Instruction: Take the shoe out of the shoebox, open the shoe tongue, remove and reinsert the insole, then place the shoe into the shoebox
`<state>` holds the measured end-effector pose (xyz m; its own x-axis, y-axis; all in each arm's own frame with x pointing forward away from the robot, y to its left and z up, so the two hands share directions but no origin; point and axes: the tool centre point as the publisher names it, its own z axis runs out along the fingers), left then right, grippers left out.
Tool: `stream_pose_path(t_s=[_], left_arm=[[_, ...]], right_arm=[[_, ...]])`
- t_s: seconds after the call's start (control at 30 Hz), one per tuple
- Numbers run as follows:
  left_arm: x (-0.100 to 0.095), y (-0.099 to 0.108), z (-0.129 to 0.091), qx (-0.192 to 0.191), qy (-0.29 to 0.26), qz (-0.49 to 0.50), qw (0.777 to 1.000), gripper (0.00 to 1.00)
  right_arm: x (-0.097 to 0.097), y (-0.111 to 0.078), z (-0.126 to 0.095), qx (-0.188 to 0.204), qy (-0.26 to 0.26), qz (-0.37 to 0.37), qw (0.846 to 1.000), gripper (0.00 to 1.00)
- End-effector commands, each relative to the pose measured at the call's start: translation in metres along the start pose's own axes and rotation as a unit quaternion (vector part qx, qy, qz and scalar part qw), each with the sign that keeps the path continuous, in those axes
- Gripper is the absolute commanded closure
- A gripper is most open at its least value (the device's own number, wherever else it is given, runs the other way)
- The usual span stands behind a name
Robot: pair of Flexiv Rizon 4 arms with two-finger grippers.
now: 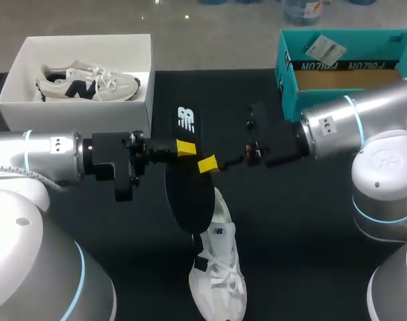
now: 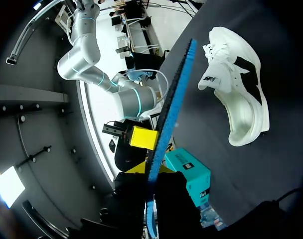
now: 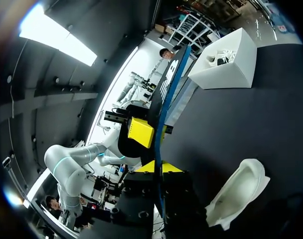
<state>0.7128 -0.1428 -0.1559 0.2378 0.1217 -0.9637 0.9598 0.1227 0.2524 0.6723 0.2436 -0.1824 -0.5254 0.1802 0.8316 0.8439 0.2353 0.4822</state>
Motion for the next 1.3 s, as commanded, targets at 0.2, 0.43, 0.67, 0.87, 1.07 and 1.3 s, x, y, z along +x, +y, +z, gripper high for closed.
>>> stream_pose_path(t_s=[0.2,0.43,0.67,0.87,1.07,1.3], left_arm=[[0.000,-0.001,0.001,-0.001,0.000,0.001,1.000,1.00],[0.000,-0.001,0.001,-0.001,0.000,0.001,1.000,0.59],[-0.007,-0.004,-0.001,0.027,0.015,-0.017,0.999,0.00],[-0.005,-0.004,-0.015,0.042,0.067,-0.085,0.993,0.00],[0.007,-0.006,-0.036,0.052,0.099,-0.140,0.984,0.00],[0.010,-0.008,-0.041,0.066,0.082,-0.147,0.983,0.00]], right_arm=[[0.001,0.004,-0.006,-0.015,-0.009,-0.003,1.000,1.00],[0.000,0.003,-0.019,-0.029,-0.021,-0.002,0.999,1.00],[-0.007,0.002,-0.032,-0.034,-0.036,0.006,0.999,1.00],[-0.017,0.005,-0.044,-0.034,-0.047,0.012,0.998,1.00],[-0.023,0.009,-0.051,-0.036,-0.058,0.018,0.997,1.00],[-0.026,0.010,-0.052,-0.036,-0.058,0.032,0.997,1.00]])
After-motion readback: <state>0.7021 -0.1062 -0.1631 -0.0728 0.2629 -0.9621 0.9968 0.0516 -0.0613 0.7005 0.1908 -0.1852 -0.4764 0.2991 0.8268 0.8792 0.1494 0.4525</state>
